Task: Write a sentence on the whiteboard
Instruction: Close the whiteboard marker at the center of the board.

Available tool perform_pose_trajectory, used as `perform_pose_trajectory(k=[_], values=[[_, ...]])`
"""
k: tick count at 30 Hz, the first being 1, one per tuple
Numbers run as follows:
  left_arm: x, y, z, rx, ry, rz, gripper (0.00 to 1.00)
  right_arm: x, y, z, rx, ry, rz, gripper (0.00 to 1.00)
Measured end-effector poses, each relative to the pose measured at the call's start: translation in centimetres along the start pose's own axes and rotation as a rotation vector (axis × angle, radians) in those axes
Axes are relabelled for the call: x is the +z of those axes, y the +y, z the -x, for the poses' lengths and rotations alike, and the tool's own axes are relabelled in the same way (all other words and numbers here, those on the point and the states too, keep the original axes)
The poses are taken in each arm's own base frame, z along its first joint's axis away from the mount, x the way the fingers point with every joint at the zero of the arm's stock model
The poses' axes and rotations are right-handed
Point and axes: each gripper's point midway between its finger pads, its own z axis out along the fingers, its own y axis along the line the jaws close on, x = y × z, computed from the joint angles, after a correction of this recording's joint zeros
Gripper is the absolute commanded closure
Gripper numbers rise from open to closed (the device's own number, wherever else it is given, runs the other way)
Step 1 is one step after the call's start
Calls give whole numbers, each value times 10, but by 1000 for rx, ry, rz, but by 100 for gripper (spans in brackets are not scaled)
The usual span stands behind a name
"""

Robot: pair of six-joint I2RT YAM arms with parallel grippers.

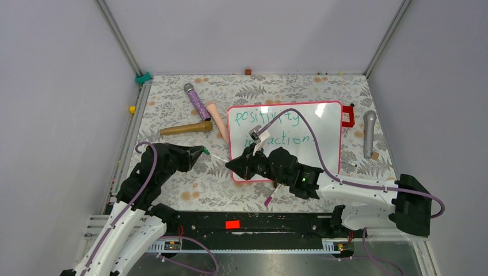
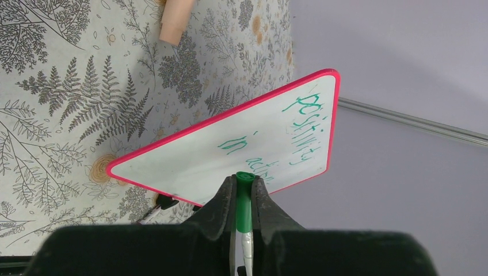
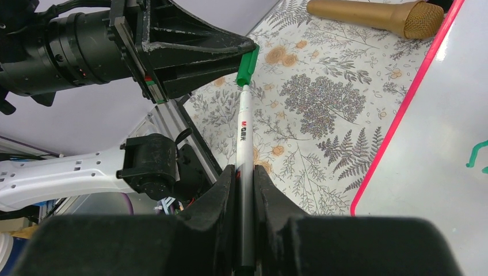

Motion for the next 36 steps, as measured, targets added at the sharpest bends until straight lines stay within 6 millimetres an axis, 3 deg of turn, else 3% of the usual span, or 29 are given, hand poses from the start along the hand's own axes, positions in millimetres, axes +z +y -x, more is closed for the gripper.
perform_pose_trajectory(k=[21,29,36], values=[[0,1,-3,-5,17,3,100,5,-9,-12,-4,32,-32,100],[1,1,-3,-6,17,5,100,-13,0,12,1,-23,-18,100],[2,1,-3,-6,16,7,100,-14,-3,5,-2,3,-31,100]])
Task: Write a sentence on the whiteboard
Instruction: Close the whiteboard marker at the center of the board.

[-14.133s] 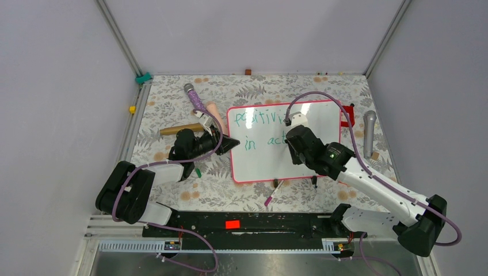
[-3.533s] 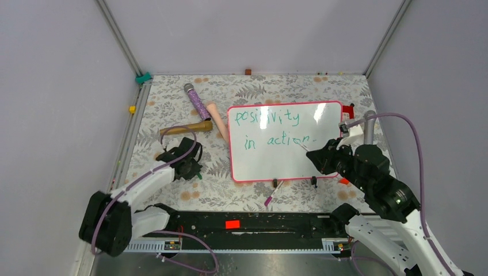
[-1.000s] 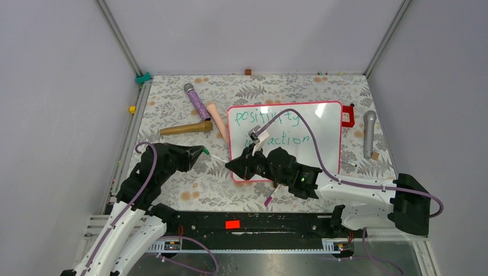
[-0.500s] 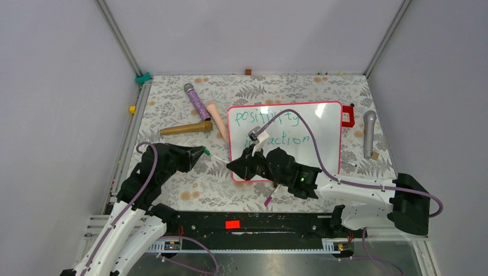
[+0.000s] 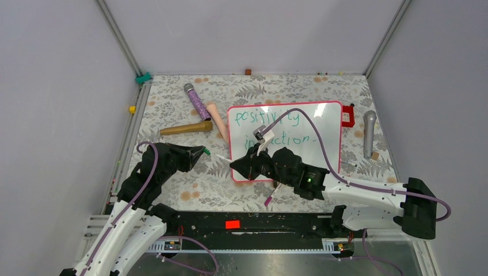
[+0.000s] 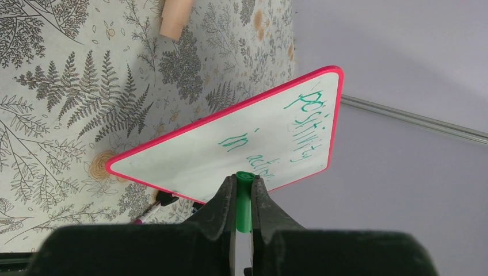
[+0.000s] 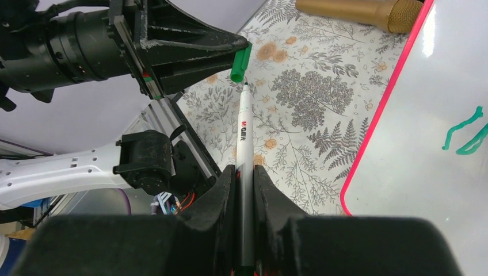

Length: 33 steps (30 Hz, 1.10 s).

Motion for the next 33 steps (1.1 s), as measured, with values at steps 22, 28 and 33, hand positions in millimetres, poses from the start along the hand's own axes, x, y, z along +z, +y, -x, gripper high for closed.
perform_pose_trajectory(k=[22,28,33], values=[[0,0,0,-3,0,-1,100,8,1,-6,6,28,2,100],[0,-1,-1,-4,7,-3,100,10,2,-10,11,41,10,100],[0,-1,-2,-4,10,-3,100,11,3,-10,12,43,12,100]])
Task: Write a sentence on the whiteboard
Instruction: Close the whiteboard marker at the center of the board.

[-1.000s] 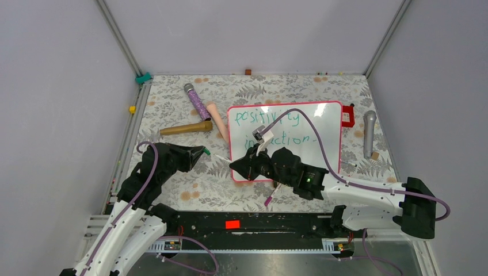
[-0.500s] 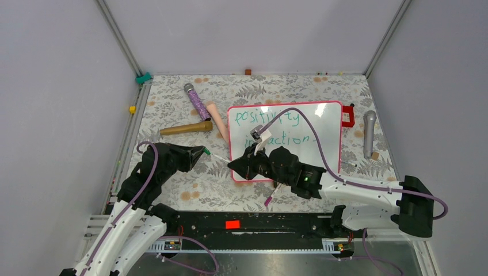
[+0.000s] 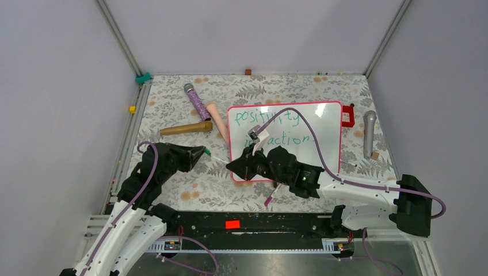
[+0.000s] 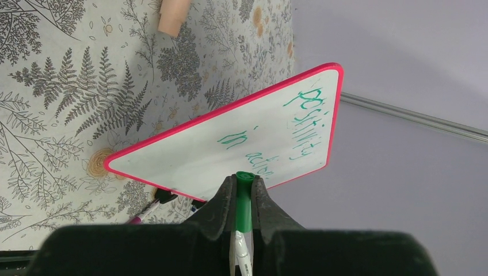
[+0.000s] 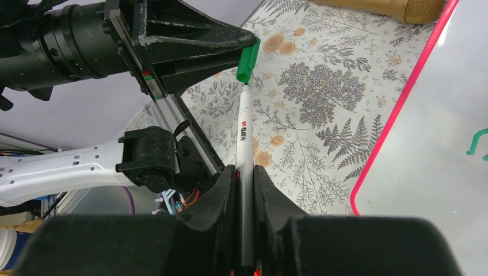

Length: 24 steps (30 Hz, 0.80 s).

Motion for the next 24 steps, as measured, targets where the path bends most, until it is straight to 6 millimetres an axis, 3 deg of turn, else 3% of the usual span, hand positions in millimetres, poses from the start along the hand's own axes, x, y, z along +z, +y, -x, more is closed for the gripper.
perform_pose_trajectory(k=[24], values=[[1,4,-2,0,10,8,100,2,3,5,0,-12,5,100]])
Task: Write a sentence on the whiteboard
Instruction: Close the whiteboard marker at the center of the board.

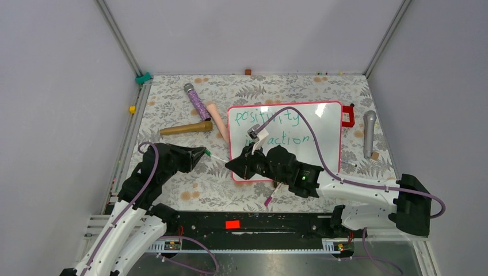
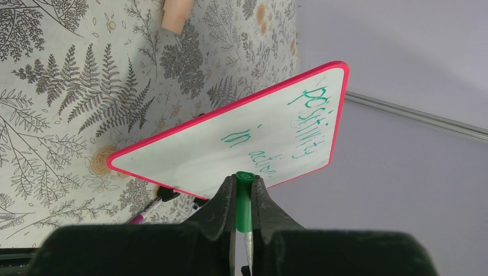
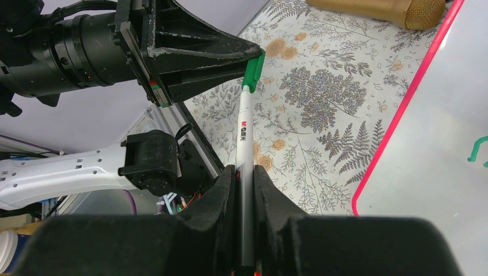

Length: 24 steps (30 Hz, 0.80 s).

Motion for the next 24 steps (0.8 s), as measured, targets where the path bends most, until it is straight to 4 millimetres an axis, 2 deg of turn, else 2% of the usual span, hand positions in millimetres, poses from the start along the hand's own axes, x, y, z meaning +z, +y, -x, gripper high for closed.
perform_pose_trajectory(k=[14,21,24], values=[[0,0,0,-4,0,-1,100,6,-1,0,-16,-2,-9,100],[6,-3,-1,-94,11,-18,100,31,-11,2,-32,-59,-45,100],[10,-4,5,-120,-21,-14,100,41,-15,2,-46,-85,-64,100]])
